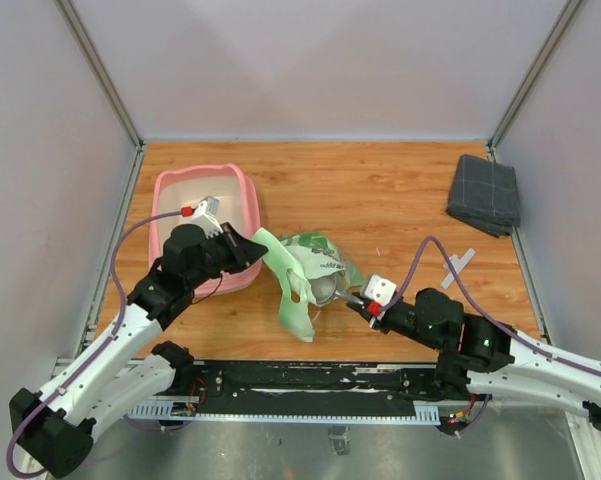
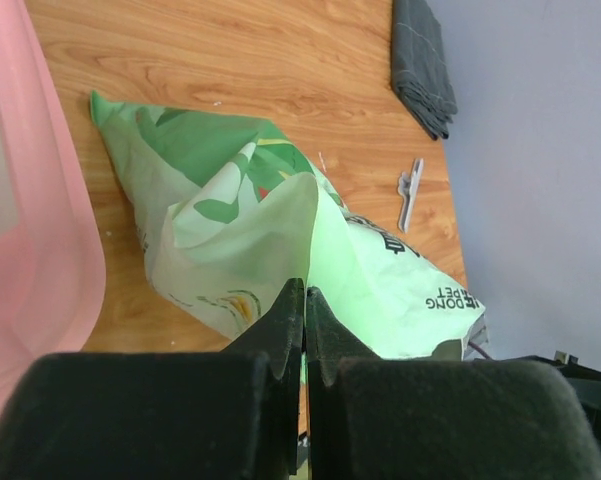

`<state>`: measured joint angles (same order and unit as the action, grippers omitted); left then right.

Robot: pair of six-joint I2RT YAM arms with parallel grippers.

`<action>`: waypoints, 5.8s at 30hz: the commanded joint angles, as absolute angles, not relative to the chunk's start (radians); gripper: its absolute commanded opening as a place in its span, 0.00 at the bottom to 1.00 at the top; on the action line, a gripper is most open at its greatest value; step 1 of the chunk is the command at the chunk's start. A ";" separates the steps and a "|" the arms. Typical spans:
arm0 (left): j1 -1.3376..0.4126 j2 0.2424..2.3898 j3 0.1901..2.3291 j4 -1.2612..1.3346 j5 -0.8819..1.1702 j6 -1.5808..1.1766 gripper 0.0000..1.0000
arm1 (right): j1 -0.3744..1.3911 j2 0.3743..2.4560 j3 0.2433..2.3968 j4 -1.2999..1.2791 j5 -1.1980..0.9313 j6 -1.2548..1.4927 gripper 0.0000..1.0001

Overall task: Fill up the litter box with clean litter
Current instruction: 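Scoop the cat litter from the cat litter bag.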

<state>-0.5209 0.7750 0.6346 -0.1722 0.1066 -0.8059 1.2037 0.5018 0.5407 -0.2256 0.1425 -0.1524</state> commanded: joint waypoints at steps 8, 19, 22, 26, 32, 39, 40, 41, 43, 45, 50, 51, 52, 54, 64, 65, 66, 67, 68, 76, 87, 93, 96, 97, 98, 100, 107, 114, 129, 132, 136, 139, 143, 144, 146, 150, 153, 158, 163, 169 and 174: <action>-0.514 0.734 0.694 -0.183 0.099 -0.708 0.00 | 1.412 0.540 0.617 -0.227 0.520 -0.284 0.01; -0.514 0.787 0.644 -0.189 0.145 -0.718 0.00 | 1.428 0.643 0.793 -0.436 0.685 -0.380 0.01; -0.514 0.848 0.664 -0.136 0.164 -0.709 0.00 | 1.427 0.666 0.840 -0.510 0.750 -0.370 0.01; -0.514 0.983 0.746 -0.046 0.211 -0.713 0.00 | 1.412 0.667 0.869 -0.554 0.791 -0.372 0.01; -0.514 1.167 0.930 0.024 0.218 -0.680 0.00 | 1.360 0.747 0.870 -0.587 0.737 -0.289 0.01; -0.510 1.212 0.952 0.030 0.306 -0.680 0.00 | 1.342 0.862 1.039 -0.872 0.727 -0.100 0.01; -0.511 1.198 0.932 0.005 0.315 -0.704 0.00 | 1.341 0.872 1.046 -0.901 0.715 -0.079 0.01; -0.511 1.180 0.914 -0.037 0.310 -0.720 0.00 | 1.340 0.877 1.051 -0.928 0.706 -0.056 0.01; -0.510 1.139 0.874 -0.107 0.261 -0.719 0.05 | 1.341 0.896 1.063 -0.962 0.673 -0.024 0.01; -0.511 1.095 0.852 -0.182 0.199 -0.715 0.30 | 1.341 0.908 1.062 -0.961 0.635 -0.005 0.01; -0.552 0.938 0.814 -0.260 0.218 -0.805 0.58 | 1.341 0.975 1.070 -0.894 0.563 0.048 0.01; -0.581 0.900 0.798 -0.252 0.219 -0.837 0.61 | 1.341 0.989 1.072 -0.877 0.555 0.066 0.01; -0.606 0.874 0.769 -0.236 0.233 -0.867 0.62 | 1.340 1.000 1.068 -0.857 0.549 0.078 0.01; -0.635 0.822 0.698 -0.199 0.267 -0.922 0.63 | 1.341 1.012 1.047 -0.801 0.543 0.081 0.01; -0.879 0.700 0.409 0.124 0.185 -1.174 0.65 | 1.341 0.980 0.968 -0.659 0.566 0.085 0.01; -0.903 0.704 0.395 0.167 0.161 -1.197 0.65 | 1.340 0.985 0.965 -0.656 0.583 0.081 0.01; -0.922 0.717 0.393 0.194 0.136 -1.208 0.66 | 1.340 0.990 0.964 -0.651 0.591 0.074 0.01; -0.929 0.740 0.398 0.209 0.119 -1.204 0.66 | 1.340 0.996 0.963 -0.647 0.592 0.071 0.01; -0.931 0.766 0.414 0.214 0.107 -1.188 0.67 | 1.340 1.001 0.965 -0.645 0.591 0.071 0.01; -0.933 0.857 0.552 -0.033 -0.030 -1.065 0.18 | 1.339 1.049 1.002 -0.700 0.577 0.078 0.01; -0.930 0.908 0.655 -0.417 -0.155 -1.093 0.00 | 1.282 1.160 1.127 -0.829 0.517 0.126 0.01; -0.928 0.969 0.907 -0.599 -0.098 -1.180 0.35 | 1.166 1.200 1.223 -0.814 0.435 0.088 0.01; -0.928 0.868 0.965 -0.613 -0.129 -1.301 0.48 | 1.146 1.217 1.285 -0.860 0.403 0.104 0.01; -0.928 0.846 0.976 -0.621 -0.142 -1.346 0.53 | 1.144 1.220 1.299 -0.883 0.407 0.117 0.01; -0.928 0.827 0.978 -0.626 -0.145 -1.387 0.56 | 1.142 1.216 1.302 -0.900 0.411 0.125 0.01; -0.928 0.805 0.956 -0.611 -0.123 -1.459 0.58 | 1.135 1.199 1.284 -0.912 0.400 0.127 0.01; -0.928 0.863 0.799 -0.467 -0.080 -1.574 0.63 | 1.129 1.073 1.150 -0.909 0.342 0.127 0.01; -0.928 1.010 0.880 -0.502 -0.144 -1.515 0.64 | 1.126 1.039 1.114 -0.929 0.320 0.112 0.01; -0.729 0.985 0.900 -0.659 0.014 -1.407 0.00 | 1.124 1.402 1.348 -1.045 0.425 0.125 0.01; -0.729 1.017 0.914 -0.626 0.081 -1.404 0.07 | 1.124 1.462 1.382 -1.039 0.470 0.112 0.01; -0.728 1.056 0.972 -0.657 0.086 -1.374 0.10 | 1.122 1.519 1.395 -0.966 0.488 0.084 0.01; -0.720 1.073 0.992 -0.657 0.100 -1.363 0.12 | 1.120 1.571 1.422 -0.935 0.473 0.069 0.01; -0.691 1.092 1.006 -0.665 0.123 -1.340 0.20 | 1.113 1.617 1.511 -0.966 0.475 0.066 0.01; -0.676 1.091 1.010 -0.682 0.127 -1.332 0.24 | 1.111 1.621 1.533 -0.987 0.481 0.067 0.01; -0.621 1.081 1.004 -0.695 0.167 -1.311 0.31 | 1.104 1.625 1.580 -1.040 0.481 0.070 0.01; -0.488 1.053 1.017 -0.712 0.215 -1.228 0.40 | 1.095 1.625 1.662 -1.147 0.456 0.085 0.01; -0.410 1.067 1.036 -0.741 0.257 -1.165 0.50 | 1.094 1.649 1.713 -1.227 0.414 0.108 0.01; -0.336 1.083 1.060 -0.736 0.312 -1.097 0.53 | 1.091 1.687 1.752 -1.310 0.415 0.143 0.01; -0.234 1.099 1.079 -0.740 0.356 -1.026 0.56 | 1.082 1.736 1.787 -1.365 0.411 0.150 0.01; -0.212 1.143 1.079 -0.712 0.382 -0.978 0.26 | 1.076 1.811 1.793 -1.276 0.418 0.112 0.01; -0.212 1.122 1.099 -0.731 0.381 -0.969 0.00 | 1.071 1.897 1.817 -1.156 0.414 0.087 0.01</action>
